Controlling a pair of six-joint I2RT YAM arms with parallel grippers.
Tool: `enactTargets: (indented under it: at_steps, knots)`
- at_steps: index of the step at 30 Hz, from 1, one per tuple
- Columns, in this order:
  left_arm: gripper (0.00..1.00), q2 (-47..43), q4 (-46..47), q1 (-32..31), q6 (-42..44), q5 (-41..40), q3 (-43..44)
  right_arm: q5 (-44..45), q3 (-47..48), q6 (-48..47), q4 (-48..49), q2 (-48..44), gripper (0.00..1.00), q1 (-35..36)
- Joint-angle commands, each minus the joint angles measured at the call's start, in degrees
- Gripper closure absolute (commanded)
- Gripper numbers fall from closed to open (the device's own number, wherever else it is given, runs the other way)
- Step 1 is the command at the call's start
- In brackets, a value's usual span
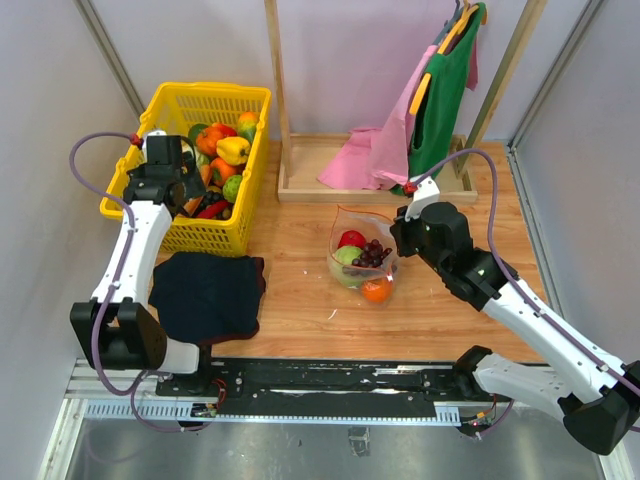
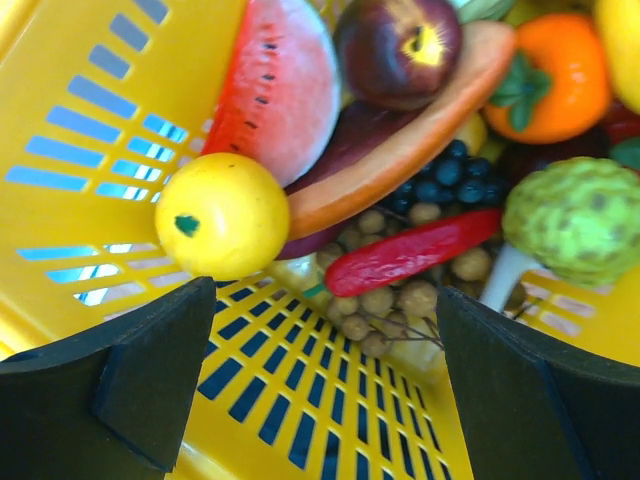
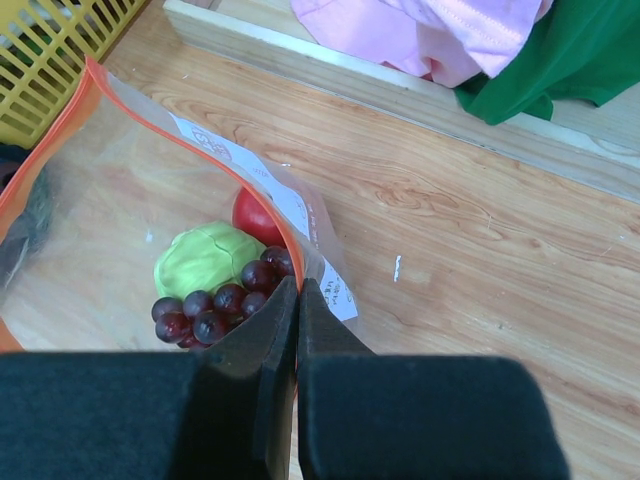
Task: Place the food in the zip-top bag and seal the zipper
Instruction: Pick up the fake fruit from the bin.
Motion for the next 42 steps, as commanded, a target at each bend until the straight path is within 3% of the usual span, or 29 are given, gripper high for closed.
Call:
enactTargets:
  at_steps: [1,12,24,38,42]
  knots:
    - [0.04,3.08,0.69,1.7,0.77,-6.23,-1.41,-0.73,-0.64,0.78,1.29,-0.47,0.99,-0.94]
    - [0.01,7.16,2.39,5.86,0.85,-13.4,-5.01,-1.84,-0.19,0.93,0.85,1.17,0.99,-0.93]
    - [0.01,17.14,0.73,7.77,0.61,-17.58,-0.93,-3.38,-0.31,0.86,1.31,2.47,0.99,-0.96]
    - [0.01,26.86,-5.18,8.03,-1.26,-12.38,1.32,-3.49,-0.69,0.95,1.63,2.09,0.99,-1.03]
    - [0.12,26.44,-5.92,8.04,-1.67,-11.23,1.45,-3.1,-0.8,0.93,1.62,1.49,0.99,-1.04]
